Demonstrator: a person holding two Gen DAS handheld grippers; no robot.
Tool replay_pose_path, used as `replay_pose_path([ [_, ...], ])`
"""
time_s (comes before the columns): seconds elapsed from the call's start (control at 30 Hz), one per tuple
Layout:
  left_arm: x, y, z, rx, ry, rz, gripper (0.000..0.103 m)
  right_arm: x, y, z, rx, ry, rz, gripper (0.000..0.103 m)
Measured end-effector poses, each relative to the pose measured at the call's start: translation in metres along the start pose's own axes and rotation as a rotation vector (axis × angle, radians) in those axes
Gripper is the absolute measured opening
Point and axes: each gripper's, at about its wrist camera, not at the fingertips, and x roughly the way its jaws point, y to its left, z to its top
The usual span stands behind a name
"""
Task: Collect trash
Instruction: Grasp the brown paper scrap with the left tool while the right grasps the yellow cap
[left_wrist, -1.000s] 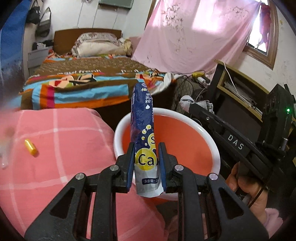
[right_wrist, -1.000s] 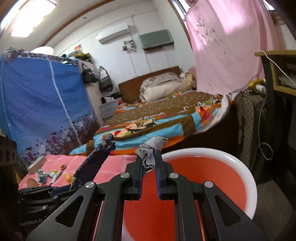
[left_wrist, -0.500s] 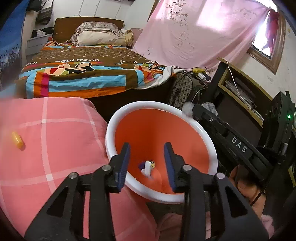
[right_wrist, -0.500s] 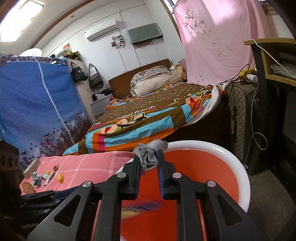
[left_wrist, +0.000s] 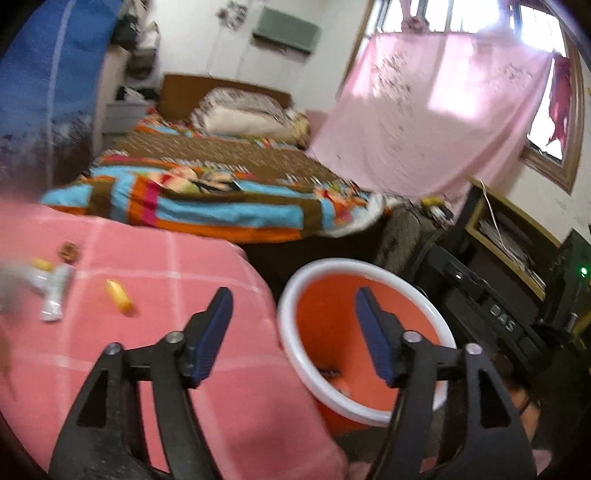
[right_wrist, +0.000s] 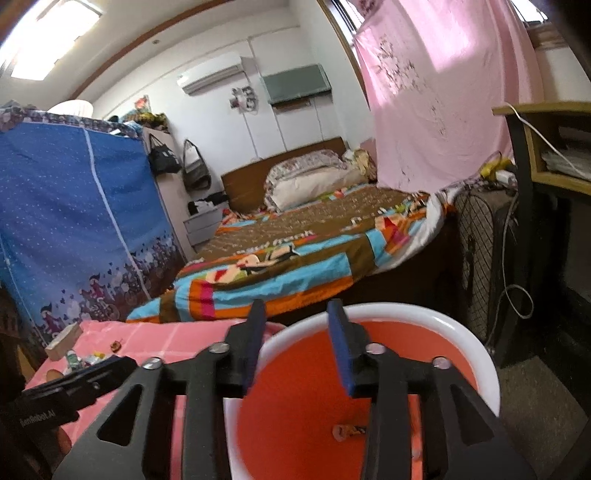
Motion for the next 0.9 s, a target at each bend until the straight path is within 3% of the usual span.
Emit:
replay_pose_path([
  [0.03, -0.004, 0.003, 0.001, -0.003, -0.02, 0.017, 0.081, -0.001, 0.003, 0.001, -0.007, -0.013, 0.009, 0.046],
  [0.2, -0.04, 0.03, 0.004, -0.045, -0.191, 0.188, 0.103, -0.004, 0.03, 0.005, -0.061, -0.068, 0.056, 0.047],
  [0.23, -0.046, 0.035, 0.004, -0.055, -0.216, 0.213, 0.103, -0.004, 0.034, 0.005, -0.067, -0.077, 0.066, 0.054],
  [0.27, -0.052, 0.04, 0.004, -0.068, -0.251, 0.241, 0.103, -0.004, 0.039, 0.005, -0.071, -0.087, 0.078, 0.071],
  [0.33, -0.065, 0.051, 0.004, -0.085, -0.297, 0.289, 0.103, -0.006, 0.048, 0.004, -0.074, -0.118, 0.101, 0.087],
  [0.4, -0.077, 0.063, 0.005, -0.09, -0.332, 0.329, 0.103, -0.008, 0.06, 0.004, -0.085, -0.146, 0.129, 0.088],
  [0.5, -0.094, 0.077, 0.002, -0.087, -0.383, 0.383, 0.103, -0.01, 0.077, 0.002, -0.101, -0.19, 0.175, 0.103],
  [0.9, -0.149, 0.128, -0.028, -0.034, -0.495, 0.545, 0.103, -0.023, 0.155, -0.02, -0.228, -0.334, 0.343, 0.103],
])
